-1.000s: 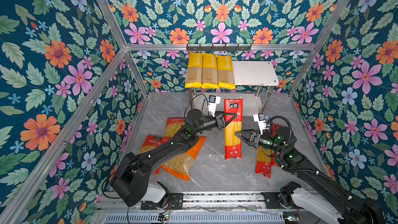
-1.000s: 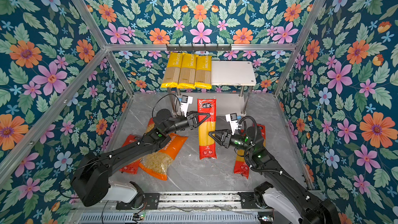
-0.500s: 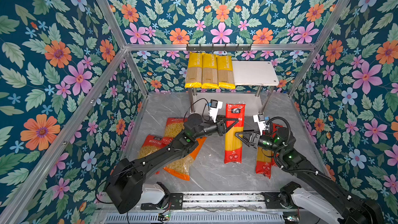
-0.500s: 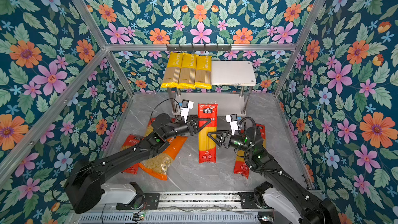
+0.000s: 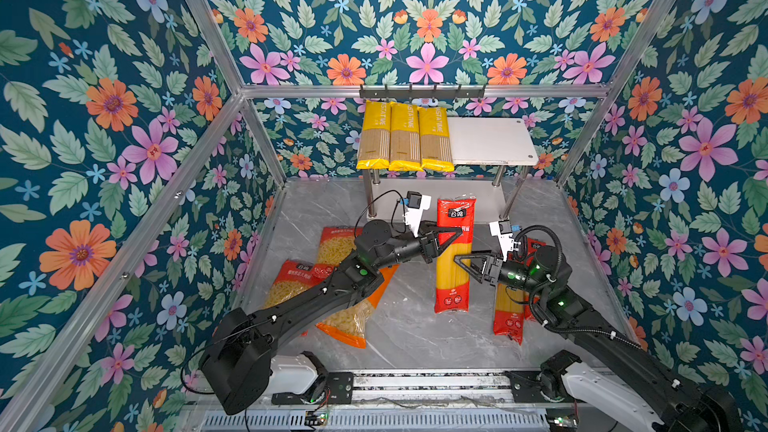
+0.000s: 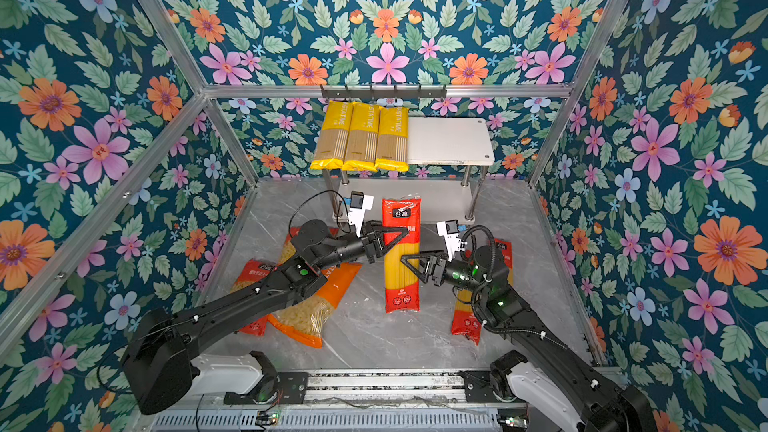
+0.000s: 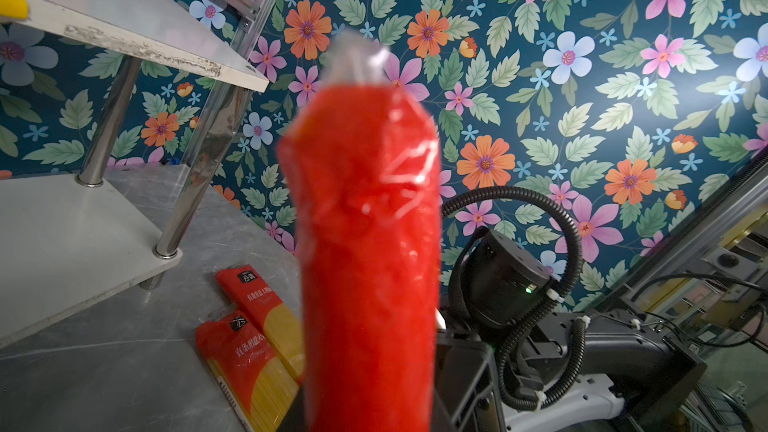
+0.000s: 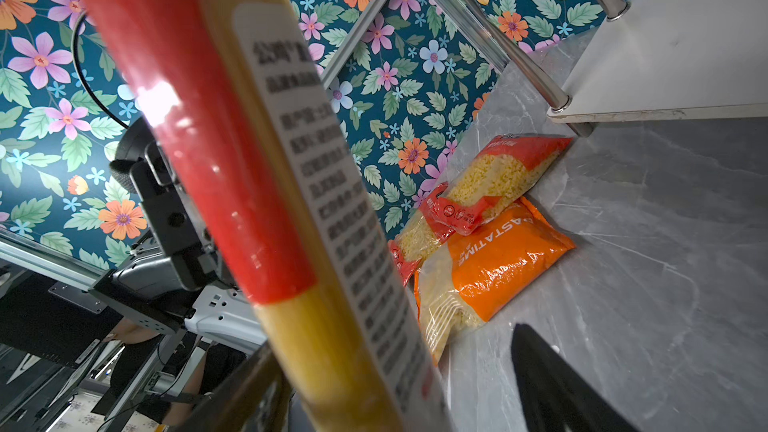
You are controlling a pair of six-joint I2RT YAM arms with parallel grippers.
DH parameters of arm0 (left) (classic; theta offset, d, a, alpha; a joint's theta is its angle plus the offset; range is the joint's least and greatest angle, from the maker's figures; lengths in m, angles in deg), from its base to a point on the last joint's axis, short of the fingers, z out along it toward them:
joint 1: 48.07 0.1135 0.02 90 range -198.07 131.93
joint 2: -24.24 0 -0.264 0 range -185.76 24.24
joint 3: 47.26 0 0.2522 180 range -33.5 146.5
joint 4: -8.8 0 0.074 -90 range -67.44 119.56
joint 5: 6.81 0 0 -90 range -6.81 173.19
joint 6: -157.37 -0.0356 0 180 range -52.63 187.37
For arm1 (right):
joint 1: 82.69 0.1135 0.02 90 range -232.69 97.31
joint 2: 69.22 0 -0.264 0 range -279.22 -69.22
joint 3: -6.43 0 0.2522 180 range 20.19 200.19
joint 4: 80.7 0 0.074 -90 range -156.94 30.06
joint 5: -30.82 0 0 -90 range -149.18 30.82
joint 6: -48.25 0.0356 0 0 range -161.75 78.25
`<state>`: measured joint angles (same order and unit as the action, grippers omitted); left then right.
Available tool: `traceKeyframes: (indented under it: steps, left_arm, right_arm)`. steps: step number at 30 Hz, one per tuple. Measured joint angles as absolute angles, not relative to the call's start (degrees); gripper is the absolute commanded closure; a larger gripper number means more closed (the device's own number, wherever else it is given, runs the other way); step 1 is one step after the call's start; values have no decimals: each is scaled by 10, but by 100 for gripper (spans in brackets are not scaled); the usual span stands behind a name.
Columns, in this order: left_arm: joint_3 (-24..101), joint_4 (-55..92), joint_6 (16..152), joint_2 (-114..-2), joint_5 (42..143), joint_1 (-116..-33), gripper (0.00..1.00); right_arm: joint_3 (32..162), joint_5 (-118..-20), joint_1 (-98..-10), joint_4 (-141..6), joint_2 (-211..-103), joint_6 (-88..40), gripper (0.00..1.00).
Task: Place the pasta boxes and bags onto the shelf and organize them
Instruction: 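Raise the red pack with both grippers toward the upper shelf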
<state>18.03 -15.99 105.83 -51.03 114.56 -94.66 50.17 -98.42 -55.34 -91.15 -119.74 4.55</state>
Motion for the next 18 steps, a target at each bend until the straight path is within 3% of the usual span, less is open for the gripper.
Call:
traceKeyframes:
  steps: [10,18]
  left_arm:
    - [261,-84,1028,-500,1109,-937,100]
    - [321,-108,1056,-545,1092,-892,100]
  right_arm:
    - [496,-1022,-602,-945,-1206,55,12]
    - [468,-1072,-625,-989,-1209,93,13]
